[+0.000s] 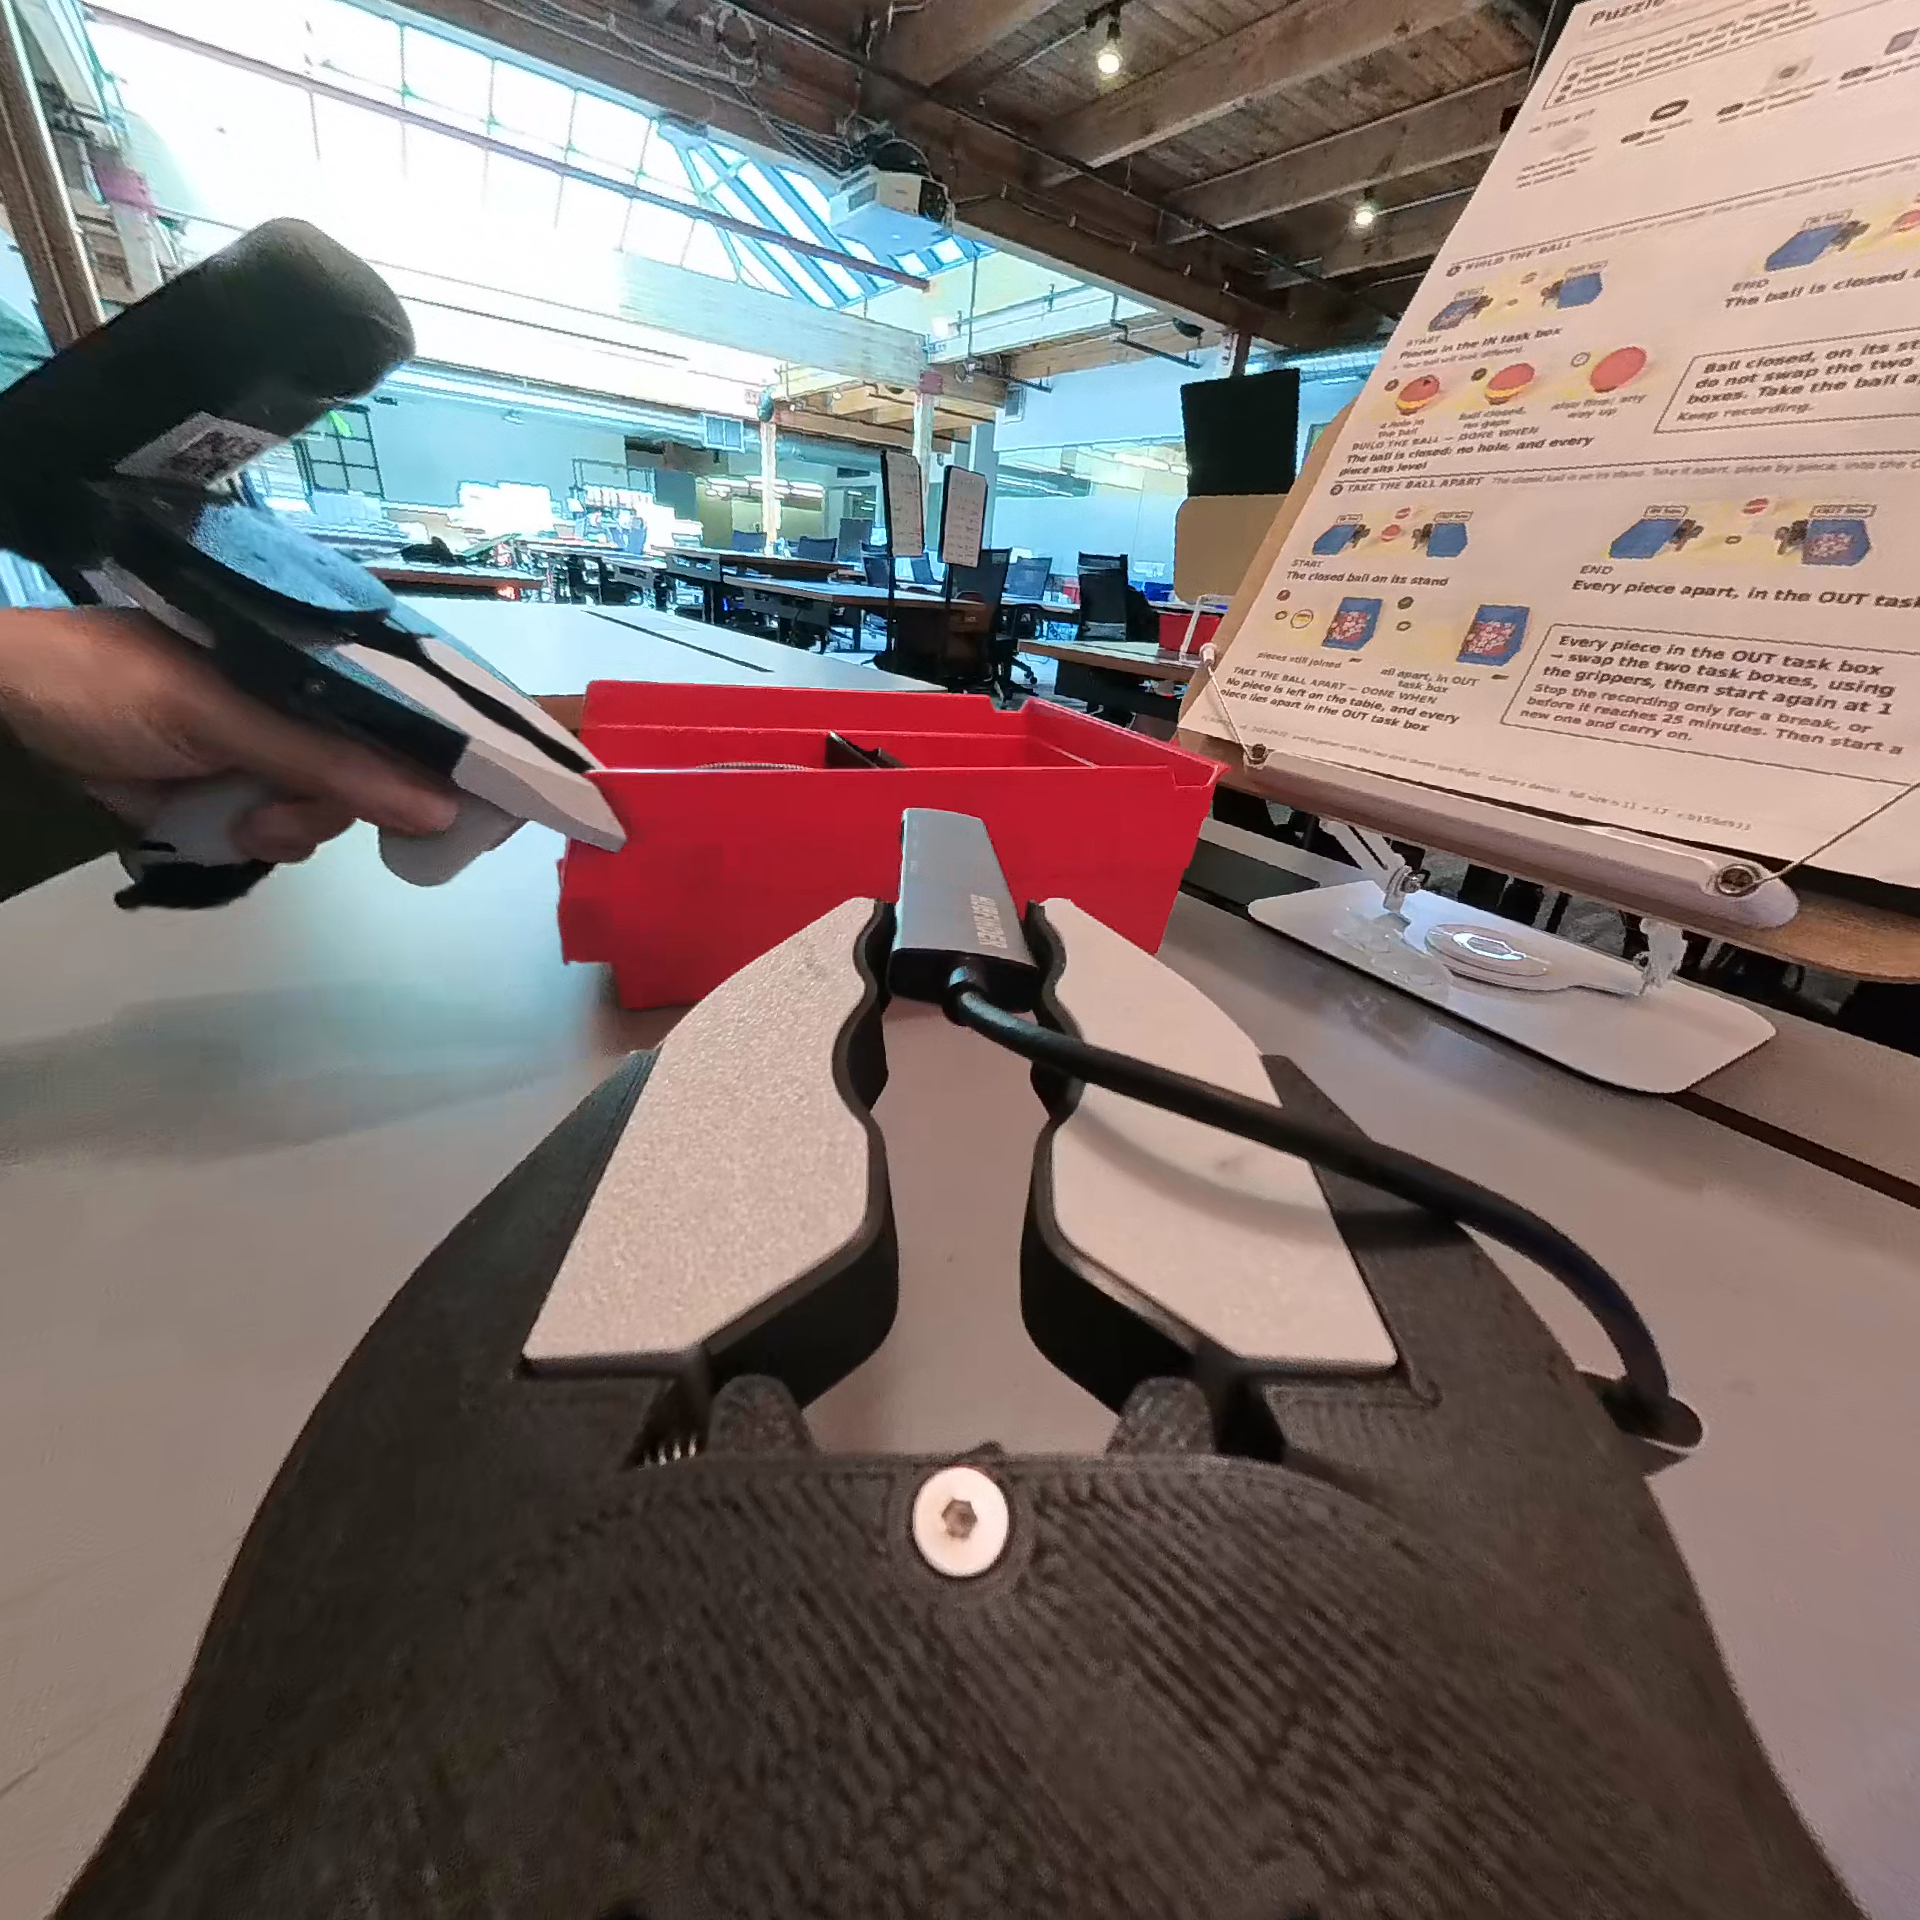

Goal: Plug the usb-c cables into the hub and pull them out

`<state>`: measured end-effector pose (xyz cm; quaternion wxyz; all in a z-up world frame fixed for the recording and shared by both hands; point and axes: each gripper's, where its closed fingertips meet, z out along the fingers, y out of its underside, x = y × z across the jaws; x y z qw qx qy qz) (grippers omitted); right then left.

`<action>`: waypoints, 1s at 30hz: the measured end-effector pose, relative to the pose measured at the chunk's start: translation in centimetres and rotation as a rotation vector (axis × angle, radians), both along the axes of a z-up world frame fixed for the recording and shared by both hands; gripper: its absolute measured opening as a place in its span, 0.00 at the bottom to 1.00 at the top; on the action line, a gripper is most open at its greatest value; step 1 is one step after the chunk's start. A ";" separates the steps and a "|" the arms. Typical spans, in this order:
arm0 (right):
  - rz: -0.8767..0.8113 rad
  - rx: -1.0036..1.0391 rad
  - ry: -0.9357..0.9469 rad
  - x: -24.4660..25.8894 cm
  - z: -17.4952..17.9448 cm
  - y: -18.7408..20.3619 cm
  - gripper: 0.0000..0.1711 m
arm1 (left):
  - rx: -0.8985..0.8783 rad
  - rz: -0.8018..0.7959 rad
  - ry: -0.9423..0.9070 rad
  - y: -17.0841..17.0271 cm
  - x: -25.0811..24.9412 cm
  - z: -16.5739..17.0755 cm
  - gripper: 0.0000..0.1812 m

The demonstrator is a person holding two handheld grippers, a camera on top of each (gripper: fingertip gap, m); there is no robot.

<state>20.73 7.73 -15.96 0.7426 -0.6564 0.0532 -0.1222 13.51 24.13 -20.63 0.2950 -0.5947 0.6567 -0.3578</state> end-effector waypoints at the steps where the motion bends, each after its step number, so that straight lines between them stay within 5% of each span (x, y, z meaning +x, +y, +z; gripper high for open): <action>1: 0.001 0.002 0.003 0.1 0.0 0.0 0.14 | 0.007 0.014 -0.021 -0.5 0.6 0.0 0.06; 7: 0.006 0.018 0.020 0.3 0.1 -0.1 0.14 | 0.078 -0.031 -0.190 -4.2 3.8 0.4 0.14; 11: 0.010 0.035 0.036 0.5 0.3 -0.3 0.14 | 0.002 0.016 -0.251 -2.5 3.1 3.1 0.14; 15: 0.004 0.046 0.051 0.8 0.3 -0.4 0.14 | -0.015 0.229 0.041 3.9 2.7 1.7 0.20; 21: 0.026 0.041 0.041 0.6 0.3 -0.3 0.14 | -0.025 0.353 0.417 7.3 5.7 -1.8 0.33; 30: 0.058 0.038 0.037 0.2 0.3 -0.2 0.14 | -0.045 0.343 0.713 7.8 7.1 -6.6 0.23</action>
